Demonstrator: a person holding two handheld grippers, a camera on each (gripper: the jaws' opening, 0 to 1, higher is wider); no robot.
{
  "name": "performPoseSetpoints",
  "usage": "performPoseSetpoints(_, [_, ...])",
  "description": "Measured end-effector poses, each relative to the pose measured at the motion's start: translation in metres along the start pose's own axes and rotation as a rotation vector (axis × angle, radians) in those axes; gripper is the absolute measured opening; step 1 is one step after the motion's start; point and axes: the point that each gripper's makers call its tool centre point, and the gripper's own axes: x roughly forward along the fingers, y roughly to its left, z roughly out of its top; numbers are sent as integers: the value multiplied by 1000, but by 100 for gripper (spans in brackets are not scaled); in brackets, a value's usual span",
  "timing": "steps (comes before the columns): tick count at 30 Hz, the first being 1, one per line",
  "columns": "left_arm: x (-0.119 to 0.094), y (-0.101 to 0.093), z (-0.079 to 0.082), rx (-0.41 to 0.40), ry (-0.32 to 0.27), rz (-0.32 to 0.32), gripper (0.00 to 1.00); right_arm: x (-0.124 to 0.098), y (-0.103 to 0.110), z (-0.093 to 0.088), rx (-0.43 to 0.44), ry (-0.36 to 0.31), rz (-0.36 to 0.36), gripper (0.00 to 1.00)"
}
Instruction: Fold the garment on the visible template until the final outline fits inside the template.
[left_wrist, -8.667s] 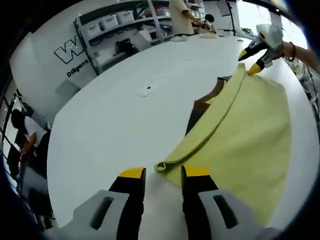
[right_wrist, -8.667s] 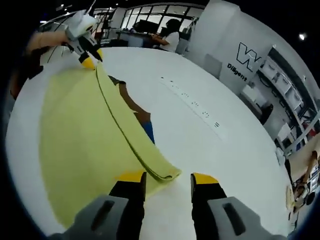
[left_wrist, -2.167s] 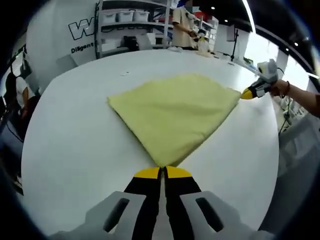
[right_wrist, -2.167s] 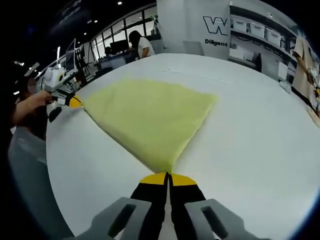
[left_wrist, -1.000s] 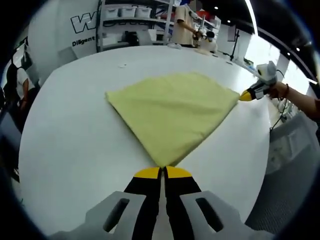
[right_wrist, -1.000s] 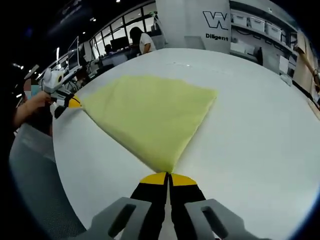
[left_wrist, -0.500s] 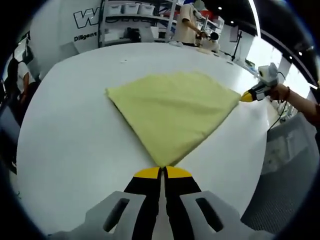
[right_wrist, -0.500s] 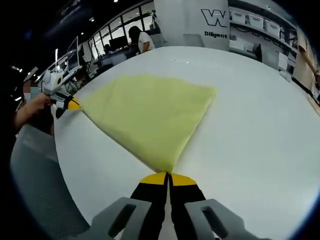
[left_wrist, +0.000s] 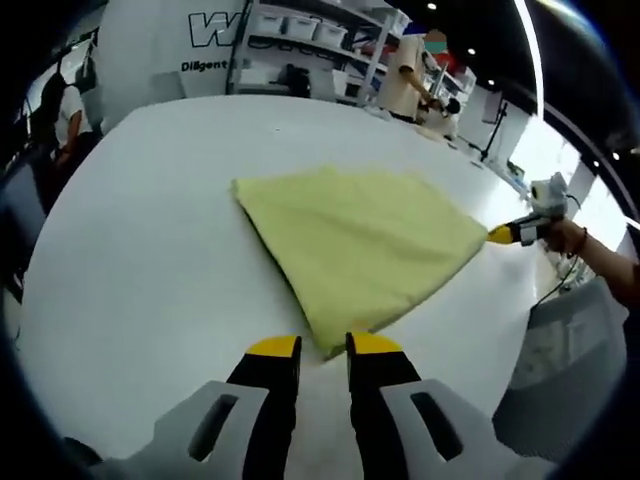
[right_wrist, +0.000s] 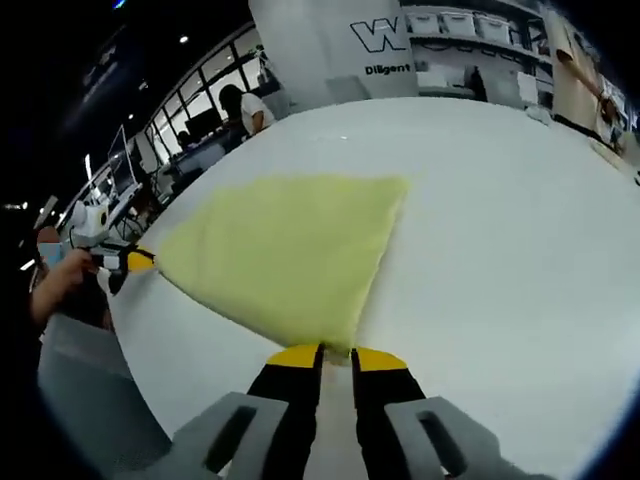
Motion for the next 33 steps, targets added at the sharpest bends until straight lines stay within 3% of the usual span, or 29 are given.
performPoseSetpoints(5, [-8,-2,8,-3,-28,30,36,-7,5,9,18,-50,-15,44])
performPoseSetpoints(13, [-30,-21,19,17,-68,47,70,-26,25,20,-2,-109,-24,76])
performPoseSetpoints(24, [-52,-34,20,31,-91,109,99,-48,55,22,-50,-121,-2,99])
performPoseSetpoints(33, [-63,-46,19,31,-103,107,99,-65,70,24,-117,-131,14,99])
